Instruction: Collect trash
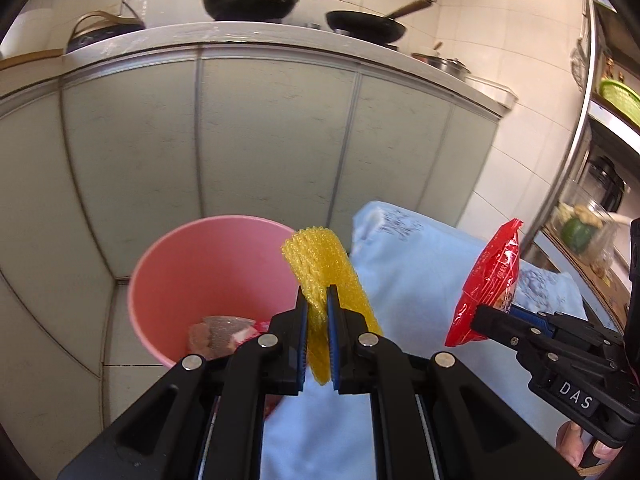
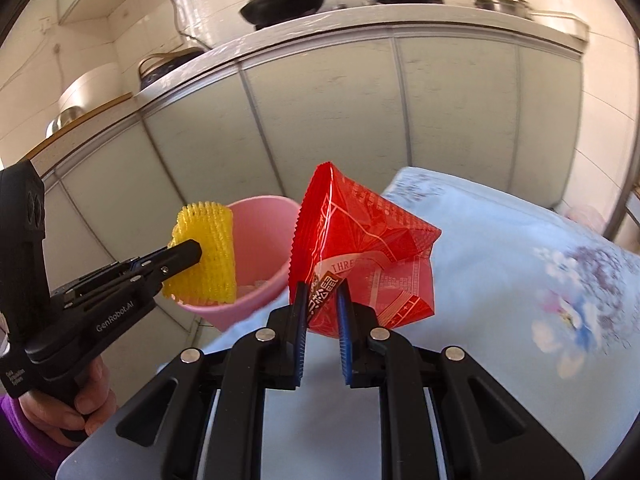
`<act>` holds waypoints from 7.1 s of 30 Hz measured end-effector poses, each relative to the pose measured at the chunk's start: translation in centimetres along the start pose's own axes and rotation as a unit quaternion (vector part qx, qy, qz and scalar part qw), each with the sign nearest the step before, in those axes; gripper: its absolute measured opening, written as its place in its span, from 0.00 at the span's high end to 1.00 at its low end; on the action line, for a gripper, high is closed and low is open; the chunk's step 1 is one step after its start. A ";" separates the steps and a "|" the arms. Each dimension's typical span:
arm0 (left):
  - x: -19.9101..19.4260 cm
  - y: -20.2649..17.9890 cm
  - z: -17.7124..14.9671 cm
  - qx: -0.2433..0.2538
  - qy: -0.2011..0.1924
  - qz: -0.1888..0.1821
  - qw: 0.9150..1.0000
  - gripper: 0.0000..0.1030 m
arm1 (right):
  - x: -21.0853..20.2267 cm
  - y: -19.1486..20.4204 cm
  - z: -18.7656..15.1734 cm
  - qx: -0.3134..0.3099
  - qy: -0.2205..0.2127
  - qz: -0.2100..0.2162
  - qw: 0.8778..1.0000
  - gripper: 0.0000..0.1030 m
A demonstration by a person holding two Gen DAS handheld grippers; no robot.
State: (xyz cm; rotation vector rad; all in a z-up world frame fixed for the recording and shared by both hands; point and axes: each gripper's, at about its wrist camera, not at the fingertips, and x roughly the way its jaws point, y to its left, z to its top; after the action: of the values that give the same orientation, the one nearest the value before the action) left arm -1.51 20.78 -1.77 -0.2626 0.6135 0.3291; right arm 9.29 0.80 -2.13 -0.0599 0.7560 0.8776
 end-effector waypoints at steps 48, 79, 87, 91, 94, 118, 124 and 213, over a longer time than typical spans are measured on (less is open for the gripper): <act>13.2 9.9 1.1 -0.050 0.092 0.095 0.990 0.84 | 18.8 6.9 4.5 -0.064 0.161 0.041 0.984 0.72; 7.2 8.3 2.5 -0.052 0.045 0.082 0.994 0.57 | 13.8 5.9 3.7 -0.071 0.100 0.026 0.992 0.57; 4.0 6.5 2.7 -0.041 0.022 0.074 0.996 0.50 | 10.6 6.1 3.3 -0.083 0.071 0.017 0.994 0.56; 2.4 5.8 2.7 -0.039 0.014 0.070 0.997 0.49 | 8.9 6.4 2.9 -0.091 0.054 0.008 0.994 0.56; 1.2 5.0 2.7 -0.032 0.006 0.070 0.997 0.49 | 7.5 6.7 2.4 -0.098 0.044 0.002 0.994 0.55; -3.6 1.5 0.3 -0.035 -0.004 0.074 0.997 0.49 | 0.2 5.4 -0.8 -0.088 0.004 -0.031 0.996 0.45; -4.2 0.9 -0.9 -0.034 0.001 0.072 0.997 0.49 | -1.2 4.7 -1.7 -0.078 -0.003 -0.041 0.996 0.45; -4.7 -5.6 -1.7 0.038 -0.012 0.001 0.999 0.49 | -5.2 -0.1 -4.4 -0.014 -0.046 -0.137 0.989 0.45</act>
State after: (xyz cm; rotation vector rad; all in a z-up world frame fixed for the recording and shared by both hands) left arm -3.83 14.02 0.54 -0.1840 0.6011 0.3096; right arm 4.79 -4.27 -2.23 -0.1446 0.6310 0.6242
